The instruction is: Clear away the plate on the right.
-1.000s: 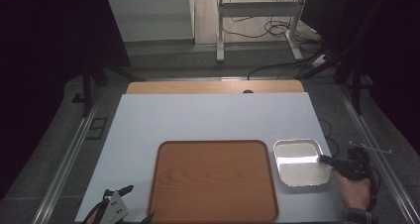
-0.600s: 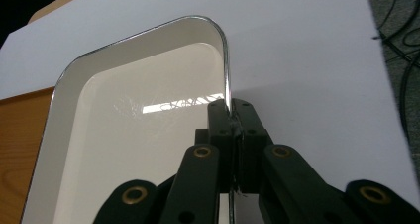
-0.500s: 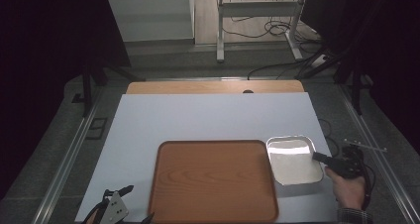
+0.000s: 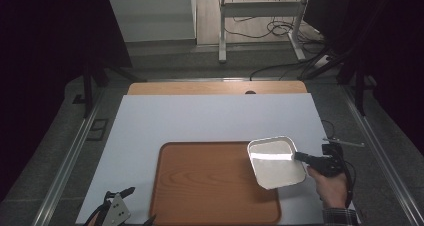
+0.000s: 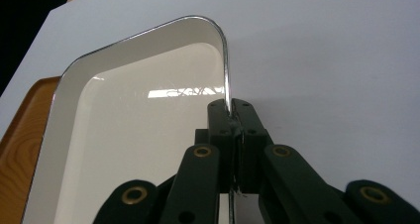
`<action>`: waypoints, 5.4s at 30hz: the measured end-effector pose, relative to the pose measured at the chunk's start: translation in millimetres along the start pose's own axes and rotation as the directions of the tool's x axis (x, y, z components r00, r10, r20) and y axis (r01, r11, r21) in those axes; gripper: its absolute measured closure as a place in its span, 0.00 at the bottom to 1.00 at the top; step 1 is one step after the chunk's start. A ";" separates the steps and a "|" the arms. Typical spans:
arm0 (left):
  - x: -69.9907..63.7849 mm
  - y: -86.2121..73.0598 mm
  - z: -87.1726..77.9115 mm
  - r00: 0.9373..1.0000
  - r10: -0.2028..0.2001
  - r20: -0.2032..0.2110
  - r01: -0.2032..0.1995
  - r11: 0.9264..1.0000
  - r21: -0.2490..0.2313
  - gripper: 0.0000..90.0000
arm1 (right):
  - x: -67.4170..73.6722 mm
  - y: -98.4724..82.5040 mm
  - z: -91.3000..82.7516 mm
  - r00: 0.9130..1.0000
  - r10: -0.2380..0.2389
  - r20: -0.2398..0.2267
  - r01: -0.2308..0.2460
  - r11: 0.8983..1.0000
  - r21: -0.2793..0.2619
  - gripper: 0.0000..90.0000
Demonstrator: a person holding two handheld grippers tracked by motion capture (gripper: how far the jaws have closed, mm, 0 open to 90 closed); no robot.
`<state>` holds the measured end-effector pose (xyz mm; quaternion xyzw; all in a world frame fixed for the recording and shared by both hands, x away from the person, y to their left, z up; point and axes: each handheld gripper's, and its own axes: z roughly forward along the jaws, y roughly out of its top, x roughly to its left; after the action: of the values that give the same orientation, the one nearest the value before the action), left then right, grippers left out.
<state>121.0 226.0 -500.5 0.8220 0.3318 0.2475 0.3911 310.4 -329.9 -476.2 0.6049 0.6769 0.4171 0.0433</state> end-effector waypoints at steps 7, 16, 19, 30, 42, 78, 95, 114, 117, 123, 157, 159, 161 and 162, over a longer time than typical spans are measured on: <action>0.0 0.2 0.3 1.000 0.004 -0.003 -0.004 1.000 0.002 0.04 | 13.0 -0.6 12.9 1.000 -0.026 -0.016 0.026 0.999 0.031 0.98; 1.2 0.0 0.0 1.000 -0.004 -0.004 0.004 1.000 0.002 0.04 | 37.3 0.5 37.7 0.997 -0.029 -0.066 0.033 0.998 0.051 0.98; 1.2 0.0 0.0 1.000 -0.003 -0.003 0.003 1.000 0.003 0.04 | 43.4 0.0 43.5 0.997 -0.036 -0.068 0.040 0.998 0.055 0.98; 0.8 0.3 0.9 1.000 0.000 -0.004 0.000 1.000 0.008 0.04 | 71.4 -5.0 74.5 0.995 -0.042 -0.091 0.051 0.994 0.097 0.98; 0.9 0.1 0.6 1.000 -0.003 -0.003 0.003 1.000 0.007 0.04 | 101.4 -11.1 105.5 0.992 -0.087 -0.096 0.101 0.984 0.147 0.98; -0.6 0.4 1.1 1.000 0.010 -0.002 -0.010 1.000 0.012 0.04 | 141.5 -38.2 73.5 0.856 -0.483 -0.185 0.504 0.859 0.091 0.78; 0.7 -0.1 0.3 1.000 -0.006 0.001 0.006 1.000 0.006 0.04 | 160.3 -74.9 61.0 0.780 -0.571 -0.258 0.616 0.773 0.152 0.99; 0.5 -0.1 0.5 1.000 -0.002 0.003 0.002 1.000 0.007 0.04 | 171.5 -78.8 90.7 0.749 -0.604 -0.271 0.655 0.738 0.166 0.99; 0.5 0.0 0.5 1.000 -0.002 0.004 0.002 1.000 0.007 0.04 | 174.3 -78.6 93.4 0.742 -0.612 -0.275 0.663 0.732 0.160 0.99; 0.5 0.0 0.6 1.000 0.000 0.005 0.000 1.000 0.008 0.04 | 183.1 -77.6 102.4 0.725 -0.627 -0.285 0.679 0.719 0.147 0.99; 2.4 -0.7 -0.5 1.000 -0.011 0.013 0.011 1.000 0.000 0.05 | 178.6 -66.2 86.5 0.745 -0.620 -0.248 0.655 0.750 0.093 0.67; 2.4 -0.7 -0.5 1.000 -0.012 0.013 0.012 1.000 -0.001 0.05 | 177.2 -64.5 84.0 0.749 -0.616 -0.243 0.650 0.755 0.090 0.65; 2.2 -0.7 -0.4 1.000 -0.013 0.013 0.013 1.000 -0.002 0.05 | 176.4 -63.7 82.6 0.752 -0.614 -0.240 0.647 0.758 0.086 0.63; 2.1 -0.7 -0.4 1.000 -0.013 0.013 0.013 1.000 -0.002 0.05 | 175.9 -63.3 82.0 0.754 -0.613 -0.239 0.645 0.760 0.085 0.62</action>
<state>121.9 228.1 -500.6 0.8209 0.3344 0.2398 0.3960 260.5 -132.5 -490.0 0.2986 0.8735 0.3790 0.0650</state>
